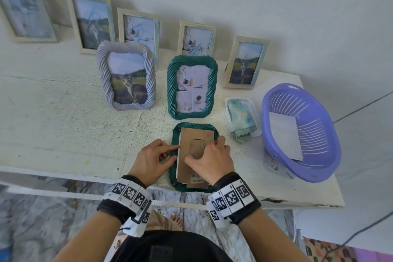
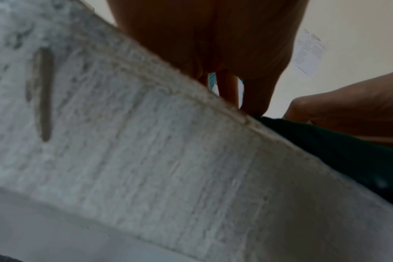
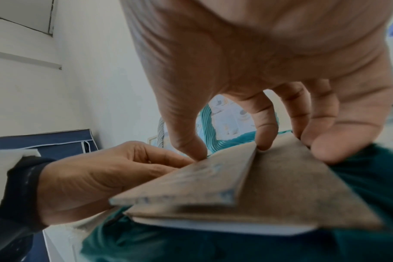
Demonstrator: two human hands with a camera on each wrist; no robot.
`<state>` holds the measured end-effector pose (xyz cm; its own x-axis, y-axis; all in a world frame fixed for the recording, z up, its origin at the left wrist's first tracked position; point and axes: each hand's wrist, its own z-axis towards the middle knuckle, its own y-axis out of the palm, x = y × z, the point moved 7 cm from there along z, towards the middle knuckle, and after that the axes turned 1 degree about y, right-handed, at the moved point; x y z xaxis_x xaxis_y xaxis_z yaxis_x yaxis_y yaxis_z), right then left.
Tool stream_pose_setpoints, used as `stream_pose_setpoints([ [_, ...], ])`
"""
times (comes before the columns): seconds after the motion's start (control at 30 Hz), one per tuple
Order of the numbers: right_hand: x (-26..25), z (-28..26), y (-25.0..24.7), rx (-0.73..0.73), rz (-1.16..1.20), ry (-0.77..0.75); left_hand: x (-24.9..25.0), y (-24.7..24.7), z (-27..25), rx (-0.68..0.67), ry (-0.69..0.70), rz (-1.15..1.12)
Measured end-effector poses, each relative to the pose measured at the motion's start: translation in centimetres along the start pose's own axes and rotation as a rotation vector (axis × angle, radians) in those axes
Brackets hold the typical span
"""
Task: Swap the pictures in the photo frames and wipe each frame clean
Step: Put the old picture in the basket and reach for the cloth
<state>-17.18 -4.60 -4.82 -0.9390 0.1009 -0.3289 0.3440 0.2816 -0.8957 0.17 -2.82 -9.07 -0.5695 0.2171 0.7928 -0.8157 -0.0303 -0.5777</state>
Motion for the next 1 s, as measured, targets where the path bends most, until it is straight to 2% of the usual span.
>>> stream_pose_setpoints([
  [0.2, 0.1, 0.1, 0.3, 0.017, -0.005, -0.014, 0.3, -0.1, 0.1, 0.013, 0.009, -0.018],
  [0.37, 0.4, 0.2, -0.7, 0.086, 0.068, -0.024, 0.3, -0.2, 0.0, 0.020, 0.012, -0.010],
  [0.5, 1.6, 0.3, -1.1, 0.084, 0.127, -0.010, 0.3, -0.2, 0.0, 0.026, 0.005, -0.009],
  [0.67, 1.4, -0.2, -0.4, 0.009, 0.040, -0.031, 0.3, -0.2, 0.0, 0.027, -0.007, -0.005],
  [1.0, -0.1, 0.1, 0.2, 0.022, -0.035, -0.055, 0.2, -0.1, 0.0, 0.024, 0.002, -0.010],
])
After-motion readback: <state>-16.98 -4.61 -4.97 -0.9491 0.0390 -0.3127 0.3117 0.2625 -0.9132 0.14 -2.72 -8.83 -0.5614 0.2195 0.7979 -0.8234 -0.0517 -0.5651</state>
